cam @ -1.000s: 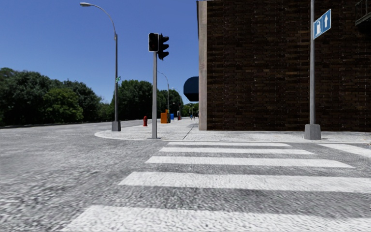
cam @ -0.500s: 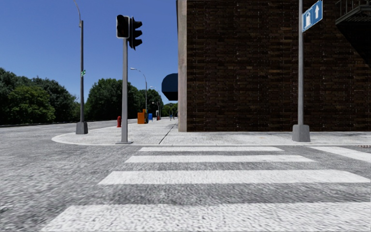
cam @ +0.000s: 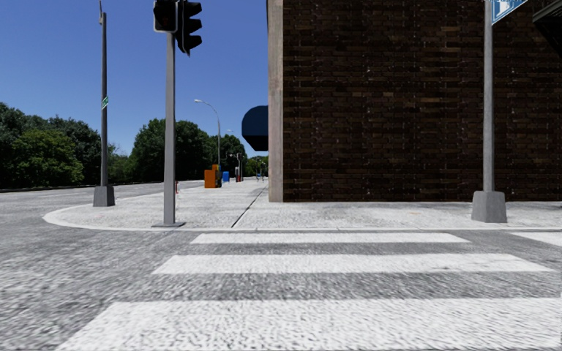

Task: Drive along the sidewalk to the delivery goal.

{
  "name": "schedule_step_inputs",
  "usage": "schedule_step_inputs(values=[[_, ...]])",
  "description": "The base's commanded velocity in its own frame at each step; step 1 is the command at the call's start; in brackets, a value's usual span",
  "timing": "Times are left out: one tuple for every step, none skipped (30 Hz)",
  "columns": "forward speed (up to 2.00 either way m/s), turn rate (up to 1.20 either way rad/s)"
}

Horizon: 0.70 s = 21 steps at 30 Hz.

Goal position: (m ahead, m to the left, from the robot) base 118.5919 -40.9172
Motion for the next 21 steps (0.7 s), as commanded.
schedule_step_inputs(values=[[1.81,0.00],[1.81,0.00],[1.81,0.00],[1.81,0.00],[1.81,0.00],[1.81,0.00],[1.81,0.00],[1.81,0.00],[1.81,0.00],[1.81,0.00],[1.81,0.00],[1.81,0.00],[1.81,0.00],[1.81,0.00],[1.81,0.00],[1.81,0.00],[1.81,0.00],[1.81,0.00],[1.81,0.00],[1.81,0.00],[1.81,0.00]])
